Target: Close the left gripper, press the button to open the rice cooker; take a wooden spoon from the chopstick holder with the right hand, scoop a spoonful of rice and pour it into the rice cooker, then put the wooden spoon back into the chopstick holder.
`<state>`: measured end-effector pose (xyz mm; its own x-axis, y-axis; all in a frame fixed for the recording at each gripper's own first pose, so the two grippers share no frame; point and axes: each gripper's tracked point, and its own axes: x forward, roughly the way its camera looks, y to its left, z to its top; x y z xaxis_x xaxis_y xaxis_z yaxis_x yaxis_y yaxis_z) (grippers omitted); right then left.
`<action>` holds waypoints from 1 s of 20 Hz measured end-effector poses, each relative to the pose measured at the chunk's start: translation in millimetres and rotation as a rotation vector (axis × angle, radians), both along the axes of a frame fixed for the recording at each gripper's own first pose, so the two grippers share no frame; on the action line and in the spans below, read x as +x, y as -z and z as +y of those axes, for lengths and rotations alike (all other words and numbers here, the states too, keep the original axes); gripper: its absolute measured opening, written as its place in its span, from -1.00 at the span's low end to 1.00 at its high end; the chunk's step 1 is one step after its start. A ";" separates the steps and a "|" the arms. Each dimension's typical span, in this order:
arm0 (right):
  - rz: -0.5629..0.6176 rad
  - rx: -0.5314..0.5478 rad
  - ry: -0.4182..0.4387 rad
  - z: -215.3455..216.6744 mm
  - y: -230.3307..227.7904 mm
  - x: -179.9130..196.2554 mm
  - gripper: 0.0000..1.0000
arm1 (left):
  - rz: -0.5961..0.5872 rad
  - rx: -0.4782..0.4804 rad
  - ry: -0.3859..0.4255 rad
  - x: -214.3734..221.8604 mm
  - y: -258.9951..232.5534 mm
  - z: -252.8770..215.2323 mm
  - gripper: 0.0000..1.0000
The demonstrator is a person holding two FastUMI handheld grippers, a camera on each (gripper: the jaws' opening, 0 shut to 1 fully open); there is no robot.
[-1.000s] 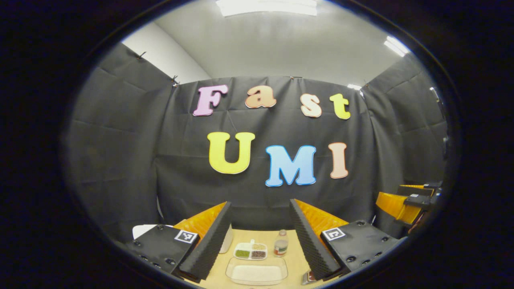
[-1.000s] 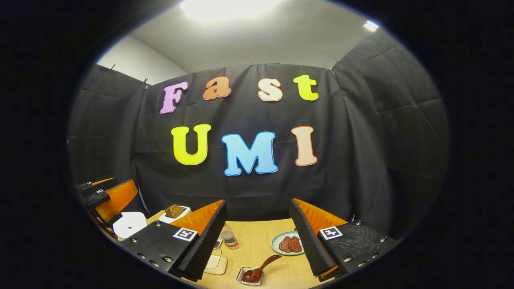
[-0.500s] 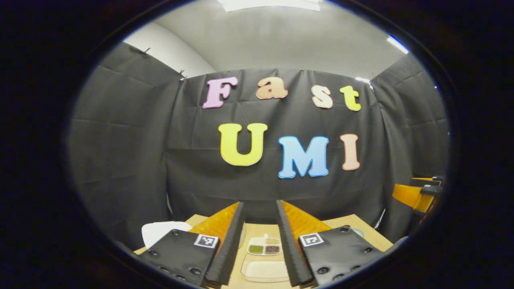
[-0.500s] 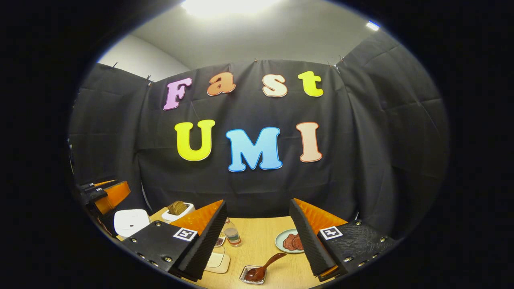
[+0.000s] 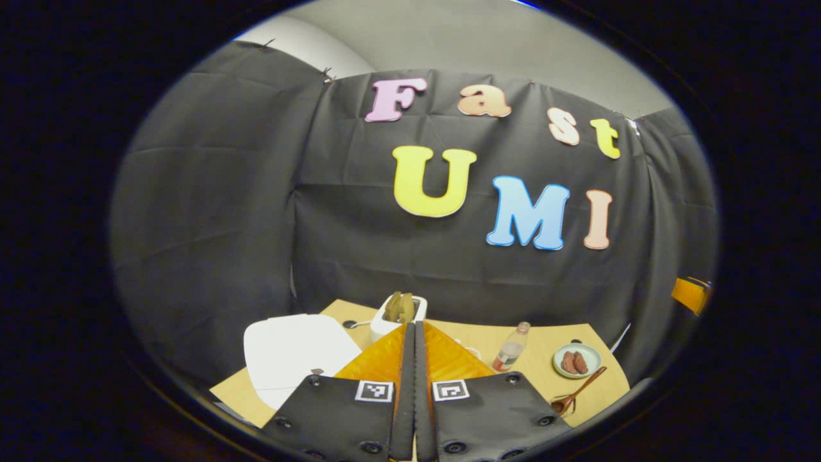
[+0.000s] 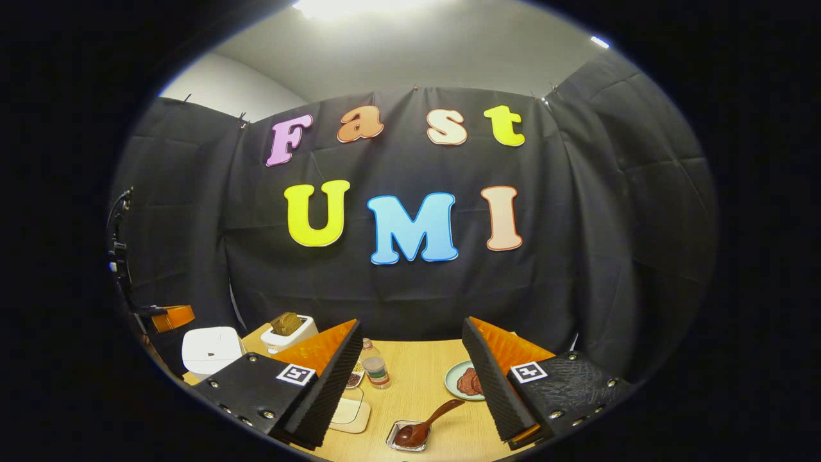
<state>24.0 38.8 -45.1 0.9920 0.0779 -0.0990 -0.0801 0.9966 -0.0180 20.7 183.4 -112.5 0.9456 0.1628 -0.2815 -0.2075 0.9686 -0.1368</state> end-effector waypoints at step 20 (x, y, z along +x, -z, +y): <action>0.099 -0.002 0.016 23.4 27.5 22.0 0.90 | 0.402 -0.109 -0.153 21.3 177.3 140.7 -0.83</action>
